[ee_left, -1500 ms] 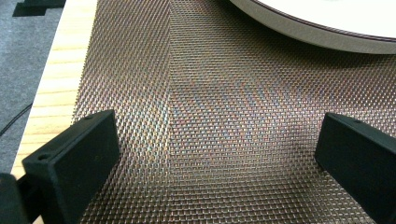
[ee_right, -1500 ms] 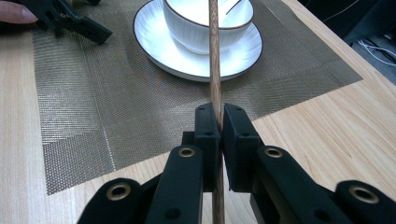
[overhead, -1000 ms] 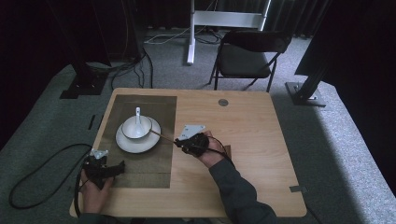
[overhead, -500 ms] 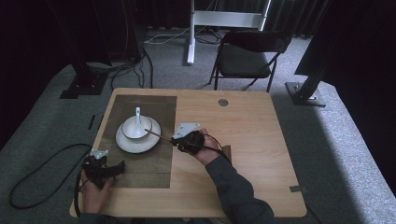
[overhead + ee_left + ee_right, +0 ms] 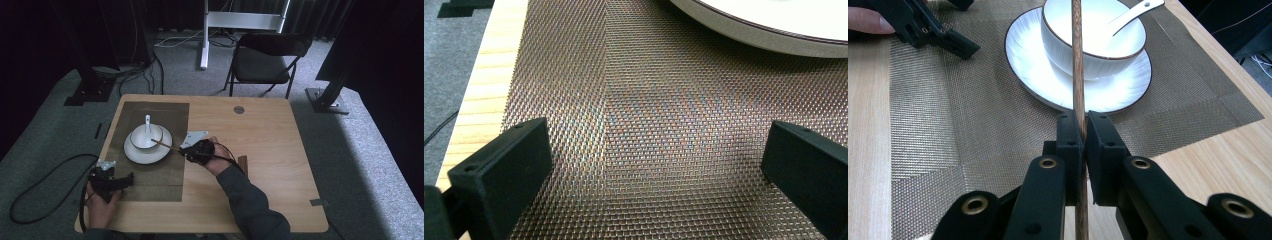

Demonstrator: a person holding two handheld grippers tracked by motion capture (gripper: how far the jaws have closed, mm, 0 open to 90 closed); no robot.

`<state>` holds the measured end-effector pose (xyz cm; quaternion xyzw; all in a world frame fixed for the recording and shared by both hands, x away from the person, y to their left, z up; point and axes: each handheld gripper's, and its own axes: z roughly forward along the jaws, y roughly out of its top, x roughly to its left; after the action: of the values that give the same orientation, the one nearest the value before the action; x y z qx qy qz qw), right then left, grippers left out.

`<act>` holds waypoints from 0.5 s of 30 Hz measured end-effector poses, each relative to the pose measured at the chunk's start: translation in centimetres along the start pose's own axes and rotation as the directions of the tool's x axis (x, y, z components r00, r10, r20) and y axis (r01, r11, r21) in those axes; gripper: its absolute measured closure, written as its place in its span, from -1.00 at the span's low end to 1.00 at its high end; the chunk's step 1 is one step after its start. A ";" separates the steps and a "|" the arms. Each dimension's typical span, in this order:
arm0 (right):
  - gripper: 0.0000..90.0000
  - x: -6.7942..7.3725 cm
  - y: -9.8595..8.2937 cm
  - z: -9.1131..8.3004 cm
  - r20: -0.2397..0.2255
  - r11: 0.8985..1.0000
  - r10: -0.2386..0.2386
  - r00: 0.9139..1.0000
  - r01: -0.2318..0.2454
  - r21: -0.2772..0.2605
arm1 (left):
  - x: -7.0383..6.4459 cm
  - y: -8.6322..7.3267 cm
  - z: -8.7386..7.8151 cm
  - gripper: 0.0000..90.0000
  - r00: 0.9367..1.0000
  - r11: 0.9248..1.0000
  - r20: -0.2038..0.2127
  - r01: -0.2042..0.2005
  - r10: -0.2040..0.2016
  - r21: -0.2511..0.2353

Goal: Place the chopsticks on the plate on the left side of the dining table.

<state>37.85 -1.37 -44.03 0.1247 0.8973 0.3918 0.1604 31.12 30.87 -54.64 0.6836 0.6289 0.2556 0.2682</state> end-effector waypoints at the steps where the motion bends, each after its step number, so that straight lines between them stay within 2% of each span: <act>1: 0.89 0.0 0.1 0.1 -0.001 1.000 -0.002 1.000 0.002 0.000 | 0.0 0.0 0.0 -1.00 1.000 1.000 0.000 0.000 0.000 0.000; 15: 0.89 -0.3 1.0 0.9 -0.007 1.000 -0.019 1.000 0.019 0.016 | 0.0 0.0 0.0 -1.00 1.000 1.000 0.000 0.000 0.000 -0.001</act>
<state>38.56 -0.18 -43.85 0.1160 0.9022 0.3834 0.1601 31.13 30.87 -54.65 0.6835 0.6287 0.2560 0.2684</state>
